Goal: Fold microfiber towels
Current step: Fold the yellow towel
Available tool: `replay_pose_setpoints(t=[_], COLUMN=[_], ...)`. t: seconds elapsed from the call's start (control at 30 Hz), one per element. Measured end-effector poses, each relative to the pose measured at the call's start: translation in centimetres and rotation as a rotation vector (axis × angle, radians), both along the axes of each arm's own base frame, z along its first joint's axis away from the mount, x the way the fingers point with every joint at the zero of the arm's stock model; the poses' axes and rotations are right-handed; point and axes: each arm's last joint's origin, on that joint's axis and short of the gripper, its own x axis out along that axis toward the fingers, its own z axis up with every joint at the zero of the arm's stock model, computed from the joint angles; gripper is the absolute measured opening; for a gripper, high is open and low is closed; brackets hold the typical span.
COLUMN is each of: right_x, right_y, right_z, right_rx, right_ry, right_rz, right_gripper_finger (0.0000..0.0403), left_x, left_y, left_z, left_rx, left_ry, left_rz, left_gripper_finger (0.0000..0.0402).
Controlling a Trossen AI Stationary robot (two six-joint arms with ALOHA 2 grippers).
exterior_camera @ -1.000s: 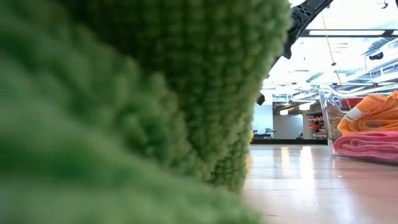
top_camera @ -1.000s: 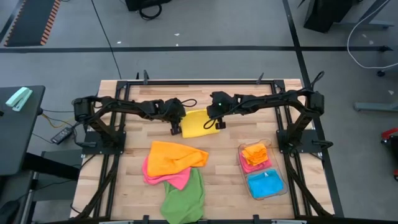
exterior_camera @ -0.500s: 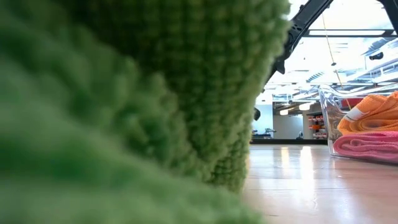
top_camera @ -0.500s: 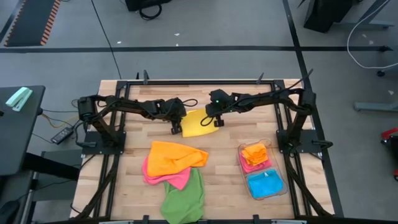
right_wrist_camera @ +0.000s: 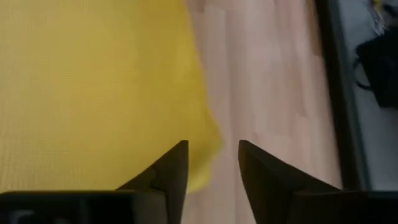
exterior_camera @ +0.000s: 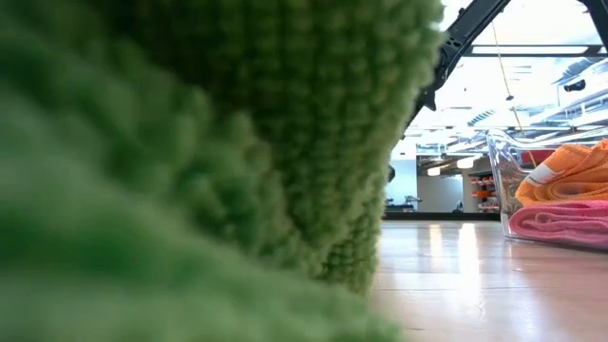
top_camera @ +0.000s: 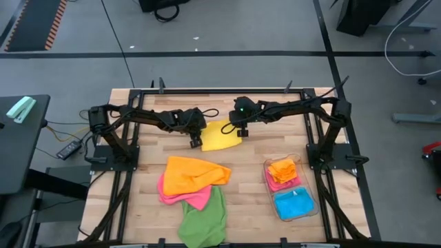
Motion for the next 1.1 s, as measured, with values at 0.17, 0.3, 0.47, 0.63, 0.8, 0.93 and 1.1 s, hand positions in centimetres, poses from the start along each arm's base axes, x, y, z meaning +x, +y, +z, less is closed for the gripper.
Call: replay_pose_setpoints(t=[0.17,0.3,0.47,0.63,0.8,0.93,1.1], right_x=[0.0,0.0,0.2,0.3,-1.0,-2.0,-2.2], right_y=[-0.1,0.1,0.7,1.3,2.5,3.8,4.7], right_z=[1.7,2.4,2.7,1.6,-0.7,-1.5,-2.1], right_rx=[0.017,0.068,0.230,0.398,0.403,0.389,0.408], right_ry=[0.001,-0.022,-0.088,-0.264,-0.496,-0.609,-0.585], right_rz=[-0.067,-0.098,-0.040,0.087,0.148,0.192,0.223], right_gripper_finger=[0.0184,0.0195,0.0194,0.0193,0.0193,0.0193,0.0193], left_x=[-0.1,-0.7,-1.3,-1.0,0.0,0.1,-1.2], left_y=[0.0,-0.1,-0.3,-0.8,-1.7,-2.3,-2.0], left_z=[0.1,1.1,3.0,4.1,3.7,2.8,1.3], left_rx=[0.031,0.068,0.092,0.086,0.042,0.048,0.090], left_ry=[0.015,0.038,-0.001,-0.078,-0.155,-0.296,-0.423], left_rz=[0.017,0.020,0.007,-0.023,-0.082,-0.136,-0.127], left_gripper_finger=[0.0141,0.0185,0.0207,0.0202,0.0187,0.0176,0.0163])
